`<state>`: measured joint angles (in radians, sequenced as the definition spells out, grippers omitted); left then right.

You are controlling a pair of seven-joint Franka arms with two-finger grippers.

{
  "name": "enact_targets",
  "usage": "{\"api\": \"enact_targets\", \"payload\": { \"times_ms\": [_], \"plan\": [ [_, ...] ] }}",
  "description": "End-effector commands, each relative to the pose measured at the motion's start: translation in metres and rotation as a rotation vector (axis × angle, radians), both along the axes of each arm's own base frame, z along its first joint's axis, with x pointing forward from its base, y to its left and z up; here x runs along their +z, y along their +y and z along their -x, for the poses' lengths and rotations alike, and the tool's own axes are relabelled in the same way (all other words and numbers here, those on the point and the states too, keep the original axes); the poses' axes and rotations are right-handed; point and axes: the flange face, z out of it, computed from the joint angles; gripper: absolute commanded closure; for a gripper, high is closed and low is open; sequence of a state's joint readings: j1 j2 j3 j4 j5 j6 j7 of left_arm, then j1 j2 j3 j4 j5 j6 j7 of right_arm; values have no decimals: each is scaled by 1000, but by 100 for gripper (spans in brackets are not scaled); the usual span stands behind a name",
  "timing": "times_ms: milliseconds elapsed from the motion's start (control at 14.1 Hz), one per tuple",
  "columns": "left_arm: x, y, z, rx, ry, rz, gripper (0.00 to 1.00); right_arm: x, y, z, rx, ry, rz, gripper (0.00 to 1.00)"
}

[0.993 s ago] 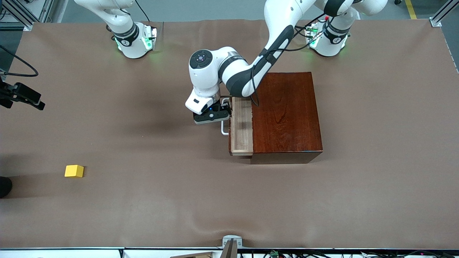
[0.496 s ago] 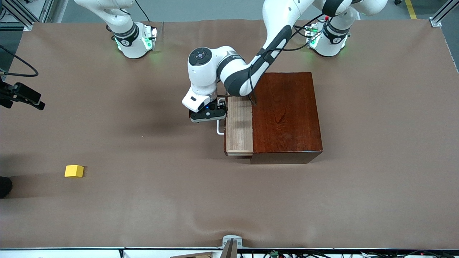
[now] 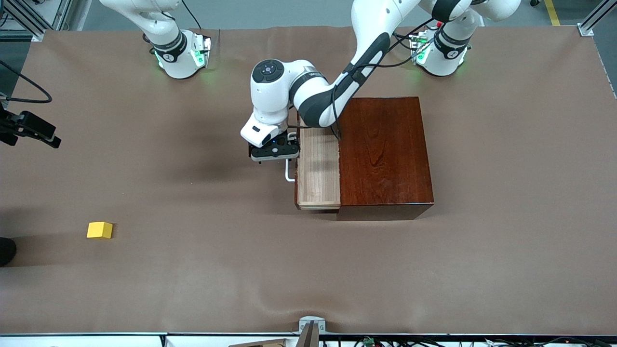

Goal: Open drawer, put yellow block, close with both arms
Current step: 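Pull the drawer out by its handle with the left gripper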

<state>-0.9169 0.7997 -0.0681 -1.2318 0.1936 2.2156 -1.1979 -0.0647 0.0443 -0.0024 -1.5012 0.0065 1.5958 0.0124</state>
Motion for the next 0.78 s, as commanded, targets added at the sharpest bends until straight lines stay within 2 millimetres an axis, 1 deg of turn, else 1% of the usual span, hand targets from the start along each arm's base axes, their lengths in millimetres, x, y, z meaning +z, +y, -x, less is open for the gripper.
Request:
{"api": "enact_targets", "payload": {
  "times_ms": [0, 355, 496, 709],
  "plan": [
    [4, -11, 0, 15, 2, 38, 0, 5, 2, 5, 1, -8, -5, 0],
    [16, -8, 1, 41, 42, 48, 0, 5, 0, 7, 6, 4, -4, 0],
    [33, -6, 0, 45, 34, 61, 0, 5, 0, 8, 8, 10, -5, 0],
    [57, -1, -4, 67, 24, 76, 0, 2, -4, 15, 6, 66, 4, 0]
  ]
}}
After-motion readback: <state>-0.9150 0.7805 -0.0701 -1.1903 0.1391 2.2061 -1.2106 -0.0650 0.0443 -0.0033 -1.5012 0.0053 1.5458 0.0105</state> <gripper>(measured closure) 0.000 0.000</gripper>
